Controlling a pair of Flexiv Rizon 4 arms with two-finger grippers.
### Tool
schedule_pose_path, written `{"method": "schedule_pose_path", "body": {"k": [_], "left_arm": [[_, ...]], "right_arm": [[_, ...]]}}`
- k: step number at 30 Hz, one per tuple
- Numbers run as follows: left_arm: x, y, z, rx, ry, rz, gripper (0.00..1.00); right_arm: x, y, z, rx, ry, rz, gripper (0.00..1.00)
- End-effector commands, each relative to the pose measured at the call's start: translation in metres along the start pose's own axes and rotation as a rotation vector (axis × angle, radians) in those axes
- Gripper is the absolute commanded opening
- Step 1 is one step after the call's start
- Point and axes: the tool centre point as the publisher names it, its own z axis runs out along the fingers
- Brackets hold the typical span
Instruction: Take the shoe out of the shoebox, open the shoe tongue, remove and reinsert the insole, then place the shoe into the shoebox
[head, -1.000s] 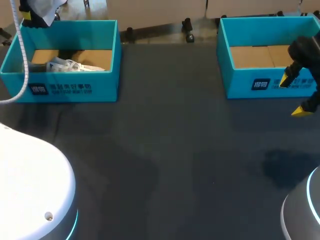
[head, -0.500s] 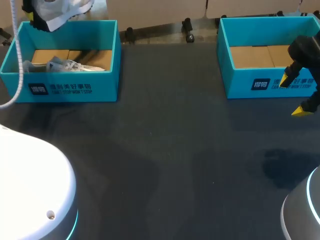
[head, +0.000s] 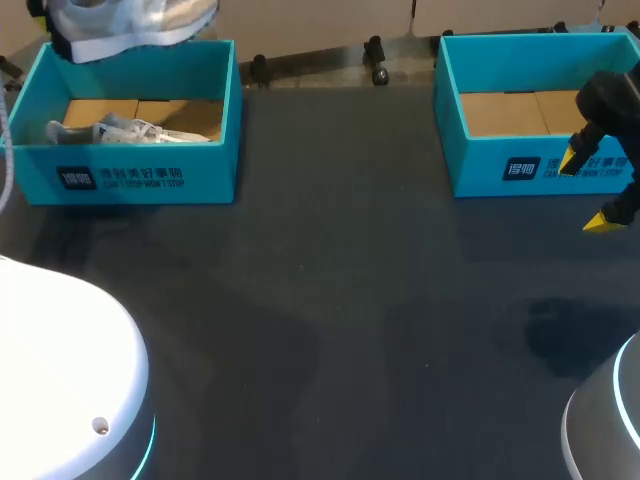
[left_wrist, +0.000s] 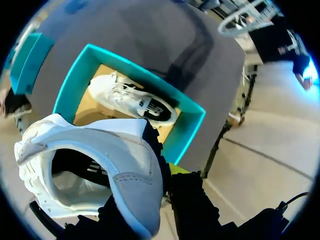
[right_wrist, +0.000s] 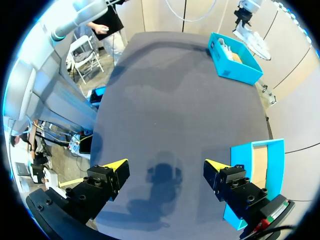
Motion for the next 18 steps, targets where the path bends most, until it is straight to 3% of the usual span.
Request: {"method": "schedule_pose_path", "body": {"k": [1, 7, 18], "left_arm": [[0.009, 0.002, 0.002, -0.090, -0.082, 0.441, 0.00], [0.013, 0.018, 0.000, -0.021, -0.168, 0.544, 0.00], [0.008, 0.025, -0.002, -0.015, -0.130, 0.501, 0.00]], "right_arm": [[-0.001, 0.000, 0.001, 0.002, 0.002, 0.001, 1.00], [-0.001, 0.000, 0.001, 0.002, 0.002, 0.001, 1.00], [-0.001, 0.000, 0.001, 0.002, 0.002, 0.001, 1.00]]}}
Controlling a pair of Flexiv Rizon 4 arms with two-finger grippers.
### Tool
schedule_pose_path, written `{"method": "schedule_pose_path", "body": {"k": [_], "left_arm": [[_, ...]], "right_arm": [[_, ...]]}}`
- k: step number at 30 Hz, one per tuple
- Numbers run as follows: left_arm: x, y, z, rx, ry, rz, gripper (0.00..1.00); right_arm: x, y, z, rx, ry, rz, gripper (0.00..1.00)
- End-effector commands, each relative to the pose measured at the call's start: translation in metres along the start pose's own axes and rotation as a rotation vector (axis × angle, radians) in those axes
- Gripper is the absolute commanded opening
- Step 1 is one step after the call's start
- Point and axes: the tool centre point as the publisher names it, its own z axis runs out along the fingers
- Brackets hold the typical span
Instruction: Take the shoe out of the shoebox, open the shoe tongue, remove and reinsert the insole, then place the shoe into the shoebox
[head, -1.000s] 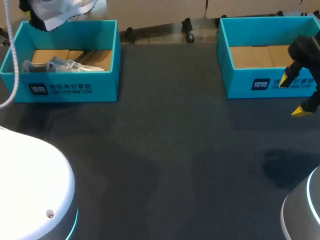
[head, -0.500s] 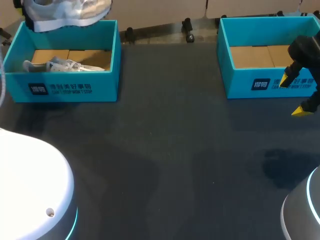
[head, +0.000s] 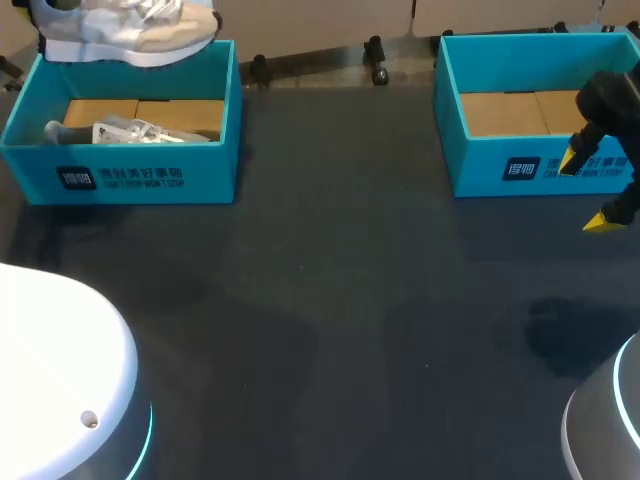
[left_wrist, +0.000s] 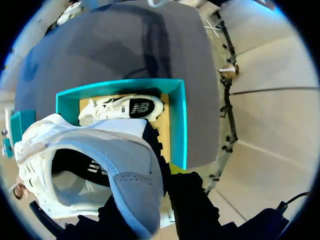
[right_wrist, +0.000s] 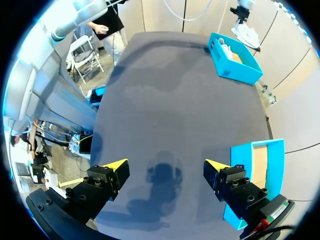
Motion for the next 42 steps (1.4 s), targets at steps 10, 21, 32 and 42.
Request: {"method": "schedule_pose_path", "body": {"k": [10, 21, 32, 42], "left_arm": [[0.004, 0.006, -0.001, 0.012, 0.013, -0.036, 0.00], [0.004, 0.006, -0.001, 0.012, 0.013, -0.036, 0.00], [0.002, 0.016, 0.009, 0.001, 0.018, -0.039, 0.00], [0.007, 0.049, 0.035, -0.016, 0.045, -0.025, 0.00]], "right_arm": [[-0.001, 0.000, 0.001, 0.002, 0.002, 0.001, 1.00], [-0.001, 0.000, 0.001, 0.002, 0.002, 0.001, 1.00], [-0.001, 0.000, 0.001, 0.002, 0.002, 0.001, 1.00], [-0.001, 0.000, 0.001, 0.002, 0.002, 0.001, 1.00]]}}
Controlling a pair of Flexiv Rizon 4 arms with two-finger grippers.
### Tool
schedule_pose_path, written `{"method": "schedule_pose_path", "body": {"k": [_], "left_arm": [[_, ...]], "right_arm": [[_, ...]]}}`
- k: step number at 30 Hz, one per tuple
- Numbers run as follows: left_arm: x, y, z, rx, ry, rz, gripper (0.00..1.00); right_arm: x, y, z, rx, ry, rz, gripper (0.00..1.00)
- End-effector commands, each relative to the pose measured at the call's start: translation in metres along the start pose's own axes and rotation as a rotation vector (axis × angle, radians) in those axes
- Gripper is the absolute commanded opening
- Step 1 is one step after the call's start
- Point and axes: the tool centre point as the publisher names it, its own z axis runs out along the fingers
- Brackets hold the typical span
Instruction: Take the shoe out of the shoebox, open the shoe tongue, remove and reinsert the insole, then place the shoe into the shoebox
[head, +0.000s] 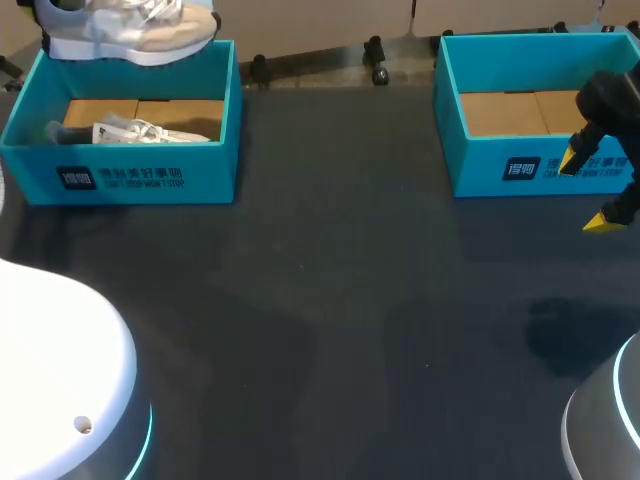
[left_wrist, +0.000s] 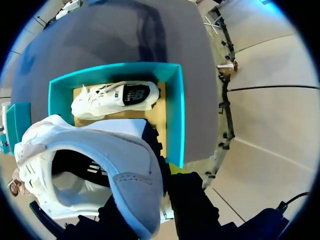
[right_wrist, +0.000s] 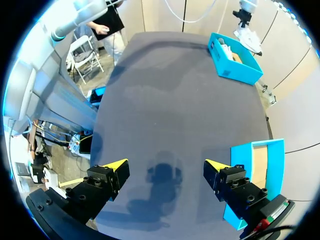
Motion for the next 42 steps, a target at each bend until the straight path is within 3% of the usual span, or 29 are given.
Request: {"method": "schedule_pose_path", "body": {"k": [1, 10, 22, 23, 32, 42], "left_arm": [[0.000, 0.021, 0.017, 0.027, -0.002, 0.001, 0.00], [0.006, 0.032, 0.051, 0.050, 0.020, -0.003, 0.00], [0.006, 0.032, 0.052, 0.050, 0.020, -0.003, 0.00], [0.016, 0.034, 0.080, 0.050, -0.011, -0.013, 0.00], [0.026, 0.032, 0.089, 0.059, -0.007, -0.042, 0.00], [0.021, 0.024, 0.100, 0.063, 0.008, -0.019, 0.00]], "right_arm": [[-0.001, 0.000, 0.001, 0.002, 0.002, 0.001, 1.00], [-0.001, 0.000, 0.001, 0.002, 0.002, 0.001, 1.00], [-0.001, 0.000, 0.001, 0.002, 0.002, 0.001, 1.00], [-0.001, 0.000, 0.001, 0.002, 0.002, 0.001, 1.00], [-0.001, 0.000, 0.001, 0.002, 0.002, 0.001, 1.00], [-0.001, 0.000, 0.001, 0.002, 0.002, 0.001, 1.00]]}}
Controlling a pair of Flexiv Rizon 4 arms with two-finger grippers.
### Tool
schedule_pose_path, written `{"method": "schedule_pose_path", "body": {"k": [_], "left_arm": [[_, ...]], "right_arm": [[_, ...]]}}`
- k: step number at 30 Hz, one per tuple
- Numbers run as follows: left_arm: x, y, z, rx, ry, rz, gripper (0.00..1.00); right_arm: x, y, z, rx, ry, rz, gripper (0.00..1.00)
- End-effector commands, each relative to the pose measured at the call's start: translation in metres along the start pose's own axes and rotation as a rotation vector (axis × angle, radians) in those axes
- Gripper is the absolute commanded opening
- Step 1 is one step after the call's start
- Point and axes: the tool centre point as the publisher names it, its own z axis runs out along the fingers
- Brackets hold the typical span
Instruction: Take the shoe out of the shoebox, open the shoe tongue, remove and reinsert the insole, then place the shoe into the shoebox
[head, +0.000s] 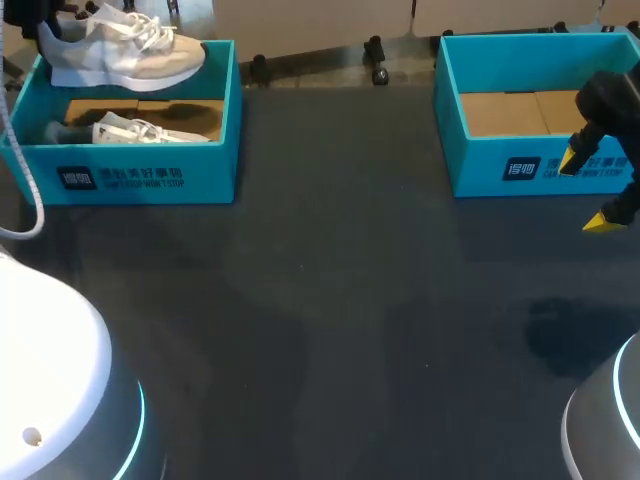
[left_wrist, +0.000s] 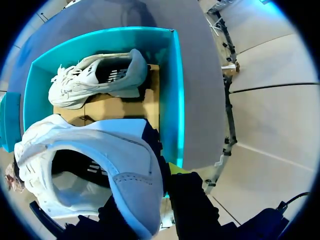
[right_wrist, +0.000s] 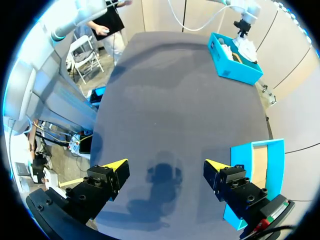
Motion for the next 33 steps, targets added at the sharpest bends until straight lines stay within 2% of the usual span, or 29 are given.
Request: {"method": "schedule_pose_path", "body": {"k": [1, 17, 33], "left_arm": [[-0.003, -0.003, 0.005, -0.002, 0.004, 0.010, 0.00], [-0.017, -0.023, 0.042, -0.024, 0.030, 0.013, 0.00], [-0.035, -0.019, 0.073, 0.033, 0.009, -0.012, 0.00]], "right_arm": [[-0.001, 0.000, 0.001, 0.002, 0.002, 0.000, 1.00], [-0.001, 0.000, 0.001, 0.002, 0.002, 0.000, 1.00], [-0.001, 0.000, 0.001, 0.002, 0.002, 0.000, 1.00]]}}
